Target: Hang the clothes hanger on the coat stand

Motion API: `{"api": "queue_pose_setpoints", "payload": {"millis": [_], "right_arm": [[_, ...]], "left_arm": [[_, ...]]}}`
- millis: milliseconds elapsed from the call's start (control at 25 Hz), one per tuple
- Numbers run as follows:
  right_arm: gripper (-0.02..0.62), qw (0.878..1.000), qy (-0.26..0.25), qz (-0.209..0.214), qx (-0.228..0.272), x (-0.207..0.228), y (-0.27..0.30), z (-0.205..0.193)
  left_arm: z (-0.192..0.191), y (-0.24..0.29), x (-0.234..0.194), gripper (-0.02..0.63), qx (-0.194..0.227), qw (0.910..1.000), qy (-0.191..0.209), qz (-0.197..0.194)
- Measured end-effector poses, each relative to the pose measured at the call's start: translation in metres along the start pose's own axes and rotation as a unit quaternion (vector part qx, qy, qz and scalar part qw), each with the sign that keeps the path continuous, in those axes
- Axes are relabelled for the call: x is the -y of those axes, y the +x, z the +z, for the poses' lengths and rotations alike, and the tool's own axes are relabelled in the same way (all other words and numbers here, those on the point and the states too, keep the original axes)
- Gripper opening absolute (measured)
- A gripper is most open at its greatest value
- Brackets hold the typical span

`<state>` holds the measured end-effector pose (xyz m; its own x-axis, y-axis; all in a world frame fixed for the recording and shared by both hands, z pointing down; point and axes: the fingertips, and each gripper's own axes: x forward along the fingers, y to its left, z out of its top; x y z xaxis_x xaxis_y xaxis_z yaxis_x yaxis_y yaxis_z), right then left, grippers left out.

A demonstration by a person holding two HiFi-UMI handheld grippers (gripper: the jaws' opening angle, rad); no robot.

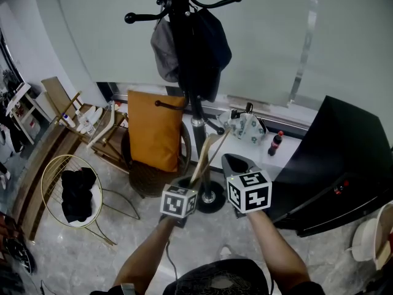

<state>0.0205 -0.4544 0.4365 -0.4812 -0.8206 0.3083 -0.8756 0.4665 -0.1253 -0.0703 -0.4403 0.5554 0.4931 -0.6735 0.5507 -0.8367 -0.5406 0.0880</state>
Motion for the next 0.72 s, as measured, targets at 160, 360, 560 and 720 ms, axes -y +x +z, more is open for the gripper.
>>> {"api": "queue_pose_setpoints", "payload": {"millis": [160, 360, 560, 720], "right_arm": [[0.002, 1.0, 0.003, 0.0, 0.0, -0.002, -0.001, -0.001], [0.002, 1.0, 0.005, 0.003, -0.001, -0.007, -0.005, -0.004], [0.002, 1.0, 0.01, 0.006, -0.002, -0.017, -0.01, -0.009], [0.002, 1.0, 0.01, 0.009, -0.004, -0.025, -0.014, -0.014]], "left_arm": [[0.001, -0.003, -0.004, 0.091, 0.006, 0.9999, 0.0, 0.011], [0.001, -0.011, -0.008, 0.129, 0.012, 0.9996, 0.004, 0.026], [-0.003, -0.025, -0.008, 0.138, 0.014, 0.9994, 0.005, 0.03], [-0.008, -0.034, -0.005, 0.137, 0.016, 0.9996, -0.001, 0.023]]}}
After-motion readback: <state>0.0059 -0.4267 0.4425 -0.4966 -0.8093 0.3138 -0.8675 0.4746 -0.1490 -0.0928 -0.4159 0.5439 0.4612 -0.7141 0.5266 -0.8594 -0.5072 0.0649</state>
